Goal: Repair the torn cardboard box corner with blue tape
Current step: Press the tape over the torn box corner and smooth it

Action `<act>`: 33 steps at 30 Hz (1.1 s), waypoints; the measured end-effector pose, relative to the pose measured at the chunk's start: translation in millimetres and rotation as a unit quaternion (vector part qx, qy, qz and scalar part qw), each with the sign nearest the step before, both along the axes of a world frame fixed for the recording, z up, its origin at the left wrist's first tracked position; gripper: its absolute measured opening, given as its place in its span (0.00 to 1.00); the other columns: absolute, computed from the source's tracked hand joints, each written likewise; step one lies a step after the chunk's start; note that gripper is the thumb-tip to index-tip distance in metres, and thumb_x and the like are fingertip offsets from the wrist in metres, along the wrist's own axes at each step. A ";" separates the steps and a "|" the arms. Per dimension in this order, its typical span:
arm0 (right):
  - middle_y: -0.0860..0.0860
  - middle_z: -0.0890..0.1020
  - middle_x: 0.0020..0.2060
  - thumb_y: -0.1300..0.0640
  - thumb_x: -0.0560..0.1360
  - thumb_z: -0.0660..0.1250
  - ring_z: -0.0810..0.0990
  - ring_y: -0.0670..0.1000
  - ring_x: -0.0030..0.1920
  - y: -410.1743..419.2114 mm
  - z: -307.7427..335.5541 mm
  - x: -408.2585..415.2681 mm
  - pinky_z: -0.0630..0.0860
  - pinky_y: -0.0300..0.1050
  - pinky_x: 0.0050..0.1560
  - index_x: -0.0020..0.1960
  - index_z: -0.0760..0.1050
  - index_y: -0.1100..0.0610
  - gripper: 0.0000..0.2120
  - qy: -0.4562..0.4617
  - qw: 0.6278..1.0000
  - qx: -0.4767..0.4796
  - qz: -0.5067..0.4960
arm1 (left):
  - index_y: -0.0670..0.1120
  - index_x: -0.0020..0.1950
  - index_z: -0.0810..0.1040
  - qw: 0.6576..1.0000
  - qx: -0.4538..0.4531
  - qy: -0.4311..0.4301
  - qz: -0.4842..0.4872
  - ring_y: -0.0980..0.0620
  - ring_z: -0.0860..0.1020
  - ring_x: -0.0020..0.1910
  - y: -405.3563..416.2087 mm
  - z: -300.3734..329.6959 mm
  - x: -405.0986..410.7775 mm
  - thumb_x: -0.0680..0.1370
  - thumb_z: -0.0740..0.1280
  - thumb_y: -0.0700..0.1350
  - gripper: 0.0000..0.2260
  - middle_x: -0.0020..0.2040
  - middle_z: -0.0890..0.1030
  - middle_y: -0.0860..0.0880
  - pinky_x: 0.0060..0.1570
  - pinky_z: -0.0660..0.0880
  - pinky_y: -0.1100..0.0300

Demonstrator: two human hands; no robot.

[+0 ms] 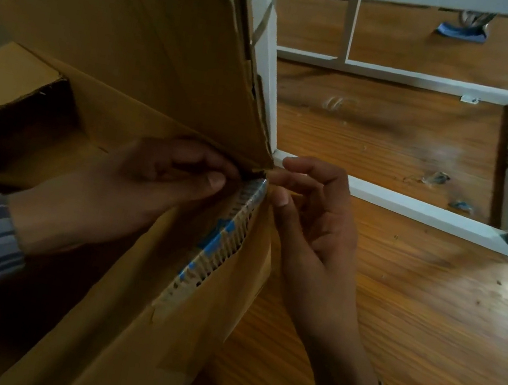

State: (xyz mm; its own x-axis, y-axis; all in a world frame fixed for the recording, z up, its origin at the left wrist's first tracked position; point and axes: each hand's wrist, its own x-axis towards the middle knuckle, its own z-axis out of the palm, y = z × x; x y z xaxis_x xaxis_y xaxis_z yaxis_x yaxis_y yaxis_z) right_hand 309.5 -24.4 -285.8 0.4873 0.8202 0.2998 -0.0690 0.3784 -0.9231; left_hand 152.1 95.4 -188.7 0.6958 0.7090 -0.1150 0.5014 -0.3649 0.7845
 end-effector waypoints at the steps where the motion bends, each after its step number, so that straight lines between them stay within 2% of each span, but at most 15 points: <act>1: 0.49 0.82 0.60 0.62 0.85 0.65 0.82 0.54 0.64 -0.2 -0.6 1.0 0.83 0.58 0.61 0.66 0.74 0.50 0.12 -0.020 1.000 0.015 -0.003 | 0.58 0.57 0.88 1.000 -0.003 -0.003 0.001 0.63 0.85 0.57 -0.2 -1.2 -0.5 0.75 0.68 0.56 0.14 0.56 0.88 0.61 0.54 0.76 0.65; 2: 0.49 0.82 0.60 0.62 0.85 0.65 0.82 0.54 0.64 -0.5 -0.6 2.1 0.82 0.57 0.61 0.65 0.74 0.51 0.11 -0.044 0.999 0.026 -0.004 | 0.58 0.56 0.88 1.000 -0.005 -0.007 0.002 0.63 0.85 0.56 -0.3 -1.8 -1.3 0.75 0.68 0.55 0.14 0.56 0.88 0.60 0.55 0.76 0.64; 4: 0.47 0.82 0.60 0.64 0.84 0.66 0.82 0.53 0.63 0.6 -1.5 4.5 0.81 0.47 0.60 0.64 0.76 0.52 0.11 -0.086 0.996 0.030 -0.003 | 0.58 0.57 0.88 1.000 -0.015 -0.011 0.007 0.60 0.87 0.56 -1.0 -2.9 -2.3 0.75 0.70 0.55 0.13 0.56 0.89 0.59 0.55 0.78 0.61; 5: 0.46 0.82 0.59 0.64 0.84 0.66 0.82 0.52 0.62 1.9 -1.7 5.7 0.79 0.42 0.59 0.64 0.77 0.51 0.12 -0.104 0.994 0.026 -0.004 | 0.58 0.58 0.88 1.000 -0.021 -0.012 0.010 0.60 0.87 0.55 -1.3 -2.9 -2.6 0.74 0.70 0.55 0.14 0.56 0.89 0.59 0.53 0.80 0.61; 7: 0.45 0.83 0.59 0.64 0.83 0.69 0.83 0.50 0.61 4.6 -2.1 8.5 0.78 0.38 0.57 0.62 0.78 0.50 0.12 -0.122 0.992 0.020 -0.010 | 0.58 0.57 0.87 1.000 -0.020 -0.014 0.017 0.60 0.87 0.54 -1.5 -2.5 -3.1 0.74 0.70 0.55 0.14 0.56 0.89 0.59 0.51 0.83 0.64; 9: 0.46 0.84 0.58 0.63 0.82 0.70 0.84 0.50 0.59 7.5 -2.2 11.0 0.78 0.37 0.56 0.62 0.80 0.52 0.11 -0.123 0.992 0.025 -0.012 | 0.58 0.57 0.87 1.000 -0.014 -0.007 0.026 0.59 0.87 0.54 -0.8 -1.1 -3.9 0.73 0.71 0.56 0.13 0.56 0.88 0.58 0.54 0.85 0.60; 12: 0.48 0.85 0.57 0.63 0.81 0.72 0.85 0.51 0.58 10.3 -1.9 13.9 0.79 0.39 0.56 0.62 0.82 0.55 0.11 -0.130 0.991 0.035 -0.016 | 0.60 0.56 0.86 0.999 0.013 0.018 0.027 0.53 0.87 0.55 -0.5 0.8 -6.1 0.76 0.76 0.59 0.11 0.58 0.88 0.58 0.62 0.82 0.43; 15: 0.48 0.86 0.56 0.63 0.80 0.74 0.85 0.52 0.56 11.0 -2.0 17.8 0.81 0.42 0.55 0.61 0.82 0.55 0.10 -0.135 0.990 0.041 -0.017 | 0.60 0.56 0.85 0.999 0.026 0.018 0.025 0.49 0.86 0.57 -1.2 2.9 -5.9 0.75 0.72 0.59 0.12 0.58 0.88 0.57 0.64 0.80 0.35; 18: 0.48 0.86 0.55 0.63 0.80 0.75 0.86 0.52 0.55 10.6 -3.3 20.2 0.82 0.43 0.54 0.60 0.83 0.57 0.10 -0.137 0.990 0.037 -0.018 | 0.57 0.57 0.85 0.999 0.030 0.009 0.017 0.38 0.84 0.59 0.2 4.9 -4.6 0.75 0.72 0.60 0.13 0.57 0.87 0.53 0.64 0.77 0.28; 22: 0.48 0.86 0.55 0.64 0.79 0.75 0.86 0.51 0.54 11.2 -3.9 20.1 0.81 0.39 0.52 0.60 0.83 0.58 0.10 -0.155 0.987 0.037 -0.031 | 0.54 0.54 0.85 0.999 0.047 0.006 0.022 0.39 0.82 0.57 2.8 3.2 0.4 0.77 0.69 0.55 0.10 0.52 0.86 0.50 0.62 0.77 0.32; 24: 0.48 0.86 0.54 0.64 0.79 0.76 0.86 0.50 0.54 11.4 -3.6 20.0 0.81 0.38 0.52 0.60 0.83 0.58 0.10 -0.159 0.986 0.037 -0.036 | 0.52 0.53 0.84 0.999 0.040 0.000 0.026 0.33 0.80 0.56 4.4 2.2 1.0 0.77 0.69 0.54 0.10 0.51 0.85 0.46 0.55 0.78 0.36; 26: 0.47 0.86 0.54 0.63 0.79 0.76 0.86 0.49 0.54 11.2 -3.4 19.9 0.82 0.38 0.51 0.60 0.83 0.57 0.10 -0.163 0.985 0.035 -0.040 | 0.51 0.53 0.84 0.999 0.036 -0.007 0.026 0.30 0.79 0.55 5.4 2.2 0.0 0.78 0.69 0.54 0.09 0.51 0.85 0.43 0.50 0.76 0.41; 29: 0.47 0.86 0.54 0.64 0.79 0.76 0.86 0.49 0.54 10.8 -3.4 18.8 0.82 0.39 0.52 0.60 0.83 0.57 0.11 -0.163 0.985 0.036 -0.040 | 0.52 0.52 0.85 0.999 0.041 -0.007 0.026 0.38 0.82 0.57 3.7 4.2 -0.2 0.78 0.69 0.54 0.09 0.51 0.86 0.46 0.58 0.78 0.33; 31: 0.46 0.86 0.54 0.64 0.79 0.76 0.86 0.49 0.54 10.7 -3.5 18.4 0.83 0.40 0.52 0.60 0.83 0.56 0.11 -0.164 0.985 0.036 -0.041 | 0.53 0.53 0.85 0.999 0.040 0.004 0.023 0.42 0.83 0.57 2.6 5.5 0.8 0.77 0.69 0.55 0.10 0.52 0.86 0.48 0.62 0.77 0.33; 33: 0.46 0.85 0.54 0.64 0.79 0.76 0.86 0.49 0.54 10.6 -3.1 18.1 0.82 0.39 0.52 0.60 0.83 0.56 0.11 -0.164 0.985 0.035 -0.044 | 0.52 0.54 0.85 0.999 0.039 0.005 0.022 0.41 0.83 0.57 3.3 6.5 -0.1 0.77 0.69 0.55 0.10 0.52 0.86 0.48 0.63 0.77 0.32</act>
State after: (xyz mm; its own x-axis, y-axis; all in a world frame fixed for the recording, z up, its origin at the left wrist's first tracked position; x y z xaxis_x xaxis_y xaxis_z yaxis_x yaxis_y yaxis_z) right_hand 327.6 -13.8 -288.9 0.4242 0.7508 0.5064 0.2641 0.4324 -0.8622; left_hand 152.0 98.7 -182.2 0.6625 0.7462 -0.0646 0.5263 -0.4025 0.7490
